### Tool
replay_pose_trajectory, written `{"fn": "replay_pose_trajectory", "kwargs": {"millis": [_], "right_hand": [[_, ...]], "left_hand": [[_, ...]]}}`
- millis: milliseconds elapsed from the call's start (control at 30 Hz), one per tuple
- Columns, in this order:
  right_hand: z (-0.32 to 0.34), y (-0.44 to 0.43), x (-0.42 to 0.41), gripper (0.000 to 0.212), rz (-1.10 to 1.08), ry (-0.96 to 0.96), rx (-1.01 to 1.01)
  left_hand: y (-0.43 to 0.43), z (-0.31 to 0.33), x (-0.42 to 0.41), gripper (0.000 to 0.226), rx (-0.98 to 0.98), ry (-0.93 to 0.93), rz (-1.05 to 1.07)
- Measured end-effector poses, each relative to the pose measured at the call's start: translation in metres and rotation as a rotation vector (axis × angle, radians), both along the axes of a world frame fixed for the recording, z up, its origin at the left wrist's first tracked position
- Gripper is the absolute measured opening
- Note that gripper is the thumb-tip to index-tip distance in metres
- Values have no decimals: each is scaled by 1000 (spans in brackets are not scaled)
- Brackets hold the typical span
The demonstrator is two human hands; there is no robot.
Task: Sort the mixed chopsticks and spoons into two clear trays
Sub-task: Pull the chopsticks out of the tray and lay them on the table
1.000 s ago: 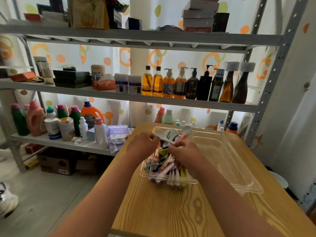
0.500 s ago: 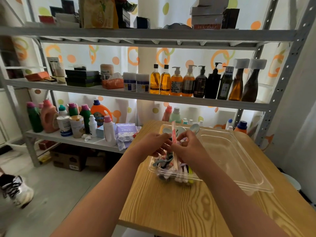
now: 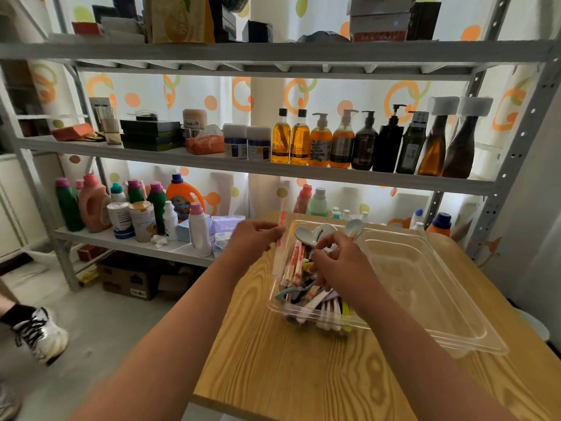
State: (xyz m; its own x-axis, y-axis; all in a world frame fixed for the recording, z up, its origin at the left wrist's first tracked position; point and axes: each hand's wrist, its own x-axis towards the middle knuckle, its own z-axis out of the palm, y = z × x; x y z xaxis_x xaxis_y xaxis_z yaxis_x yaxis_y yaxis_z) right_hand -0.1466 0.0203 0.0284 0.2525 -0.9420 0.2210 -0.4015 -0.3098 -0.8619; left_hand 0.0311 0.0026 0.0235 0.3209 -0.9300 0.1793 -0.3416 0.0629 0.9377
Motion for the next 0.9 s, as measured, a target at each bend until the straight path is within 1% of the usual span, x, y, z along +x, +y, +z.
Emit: {"fn": "replay_pose_trajectory", "kwargs": {"millis": [100,200,267,333,433,633,700,800,900], "right_hand": [[-4,-6,-5,10,-34,40,15],[-8,-11,-6,12,-39,60,32],[-11,-15,-6,10,-53,87,22],[-14,-17,-6,8,-64,110,20],[-19,-23,-10,9,-79,126,23],[-23,-34,-15,14,-104,151,26],[-24,-34,-14,12,-101,168,24],[-25,-35,-12,10,-87,196,19],[-26,-34,-6,5,-75,216,6]], "left_hand": [[-13,-11,18,28,3,-103,153],[-25,-29,28,26,100,-237,206],[-32,-43,32,25,168,-346,226],[-38,-56,34,27,223,-414,227],[-47,-73,36,27,313,-455,204],[-61,-85,30,24,361,-514,170],[-63,-86,29,24,371,-522,172],[-64,-85,28,26,396,-596,155],[-63,-85,26,26,400,-605,148]]}}
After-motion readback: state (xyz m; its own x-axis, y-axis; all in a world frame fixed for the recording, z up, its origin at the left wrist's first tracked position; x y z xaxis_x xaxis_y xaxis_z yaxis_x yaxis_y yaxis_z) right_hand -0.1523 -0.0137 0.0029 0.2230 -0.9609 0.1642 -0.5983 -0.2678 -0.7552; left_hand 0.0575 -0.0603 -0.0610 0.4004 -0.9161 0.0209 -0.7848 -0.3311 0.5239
